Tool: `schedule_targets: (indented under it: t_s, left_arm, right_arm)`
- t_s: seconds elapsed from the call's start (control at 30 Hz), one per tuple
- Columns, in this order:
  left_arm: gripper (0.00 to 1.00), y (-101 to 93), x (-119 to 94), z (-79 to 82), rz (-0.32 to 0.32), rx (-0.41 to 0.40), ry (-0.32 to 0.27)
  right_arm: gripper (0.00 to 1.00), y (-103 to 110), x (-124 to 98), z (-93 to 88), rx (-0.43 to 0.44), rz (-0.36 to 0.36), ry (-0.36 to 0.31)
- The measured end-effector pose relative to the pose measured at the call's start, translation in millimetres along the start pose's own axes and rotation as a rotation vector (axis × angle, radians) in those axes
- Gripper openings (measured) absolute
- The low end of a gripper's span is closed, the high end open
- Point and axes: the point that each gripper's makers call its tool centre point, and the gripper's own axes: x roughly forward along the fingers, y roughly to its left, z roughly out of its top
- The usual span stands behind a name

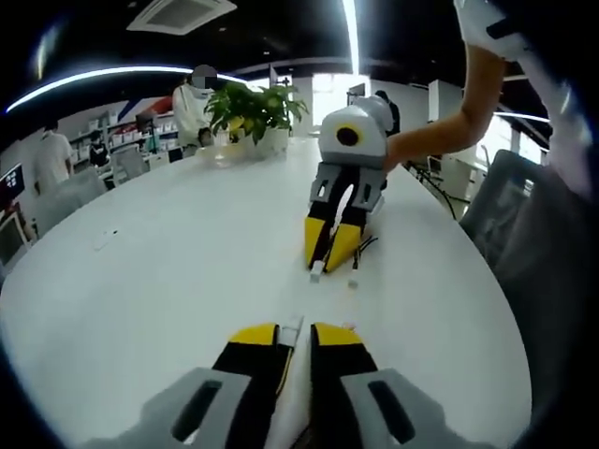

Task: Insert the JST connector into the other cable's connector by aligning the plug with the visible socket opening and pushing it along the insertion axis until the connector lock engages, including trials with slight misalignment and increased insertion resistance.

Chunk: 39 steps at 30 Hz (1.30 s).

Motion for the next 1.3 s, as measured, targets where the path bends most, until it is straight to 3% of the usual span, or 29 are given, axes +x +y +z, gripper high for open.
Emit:
schedule_targets:
  t_s: [0.47, 0.83, 1.3]
  left_arm:
    - [0.01, 3.8, 7.1, -2.0, -0.028, 0.033, -0.016]
    - [0.0, -0.9, 12.4, 2.8, -0.066, -0.008, -0.038]
    - [0.0, -10.6, 10.3, 7.2, -0.098, -0.014, 0.005]
  right_arm:
    - [0.04, -2.6, 0.8, 1.0, 0.006, 0.011, -0.017]
    - [0.04, -2.0, 1.7, 2.4, 0.01, 0.015, -0.015]
    - [0.04, 2.1, -3.0, 9.1, 0.009, 0.024, 0.004]
